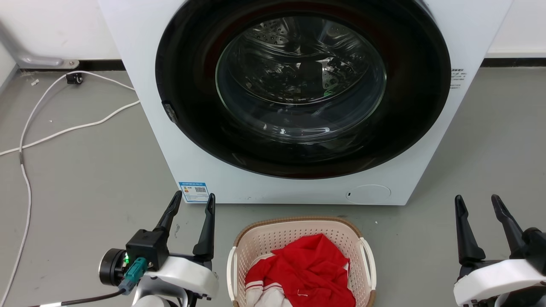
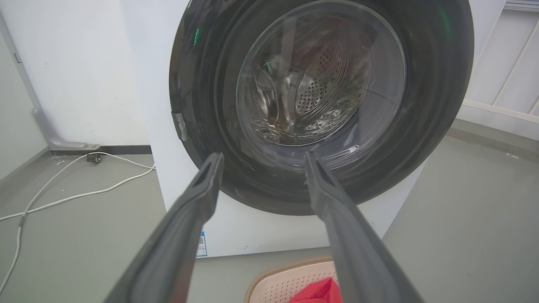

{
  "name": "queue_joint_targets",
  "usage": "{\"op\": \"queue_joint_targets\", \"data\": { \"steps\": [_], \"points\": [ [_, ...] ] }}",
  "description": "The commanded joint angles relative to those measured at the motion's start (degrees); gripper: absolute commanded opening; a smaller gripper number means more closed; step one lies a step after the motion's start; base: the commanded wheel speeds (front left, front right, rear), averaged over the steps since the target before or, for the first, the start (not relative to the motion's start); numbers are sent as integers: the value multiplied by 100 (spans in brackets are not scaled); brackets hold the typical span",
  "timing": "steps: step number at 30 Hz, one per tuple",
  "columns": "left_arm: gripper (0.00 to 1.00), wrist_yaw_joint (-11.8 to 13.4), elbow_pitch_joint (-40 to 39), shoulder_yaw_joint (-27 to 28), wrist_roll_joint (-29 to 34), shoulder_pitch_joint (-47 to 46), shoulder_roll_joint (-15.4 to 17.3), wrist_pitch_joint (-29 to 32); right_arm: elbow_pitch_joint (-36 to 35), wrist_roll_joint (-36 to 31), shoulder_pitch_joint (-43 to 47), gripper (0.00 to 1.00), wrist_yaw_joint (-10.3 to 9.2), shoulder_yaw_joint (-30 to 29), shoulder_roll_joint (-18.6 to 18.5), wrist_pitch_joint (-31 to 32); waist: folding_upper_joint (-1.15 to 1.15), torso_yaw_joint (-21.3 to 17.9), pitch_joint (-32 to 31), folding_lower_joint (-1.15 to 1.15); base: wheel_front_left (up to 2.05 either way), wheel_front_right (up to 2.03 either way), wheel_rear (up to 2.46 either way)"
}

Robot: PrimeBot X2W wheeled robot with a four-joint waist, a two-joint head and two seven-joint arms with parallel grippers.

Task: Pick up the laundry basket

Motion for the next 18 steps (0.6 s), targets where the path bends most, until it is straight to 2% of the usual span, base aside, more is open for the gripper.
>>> {"op": "queue_joint_targets", "data": {
  "steps": [1,18],
  "points": [
    [100,21,-30,1,104,-32,31,-54,-46,-125,55,100,-2,-11,15,-37,0,-1,4,0,0,0,0],
    [100,16,171,0,587,19,-33,-223,-23,-508,152,100,-2,-71,23,-175,0,10,-35,0,0,0,0]
  ]
}}
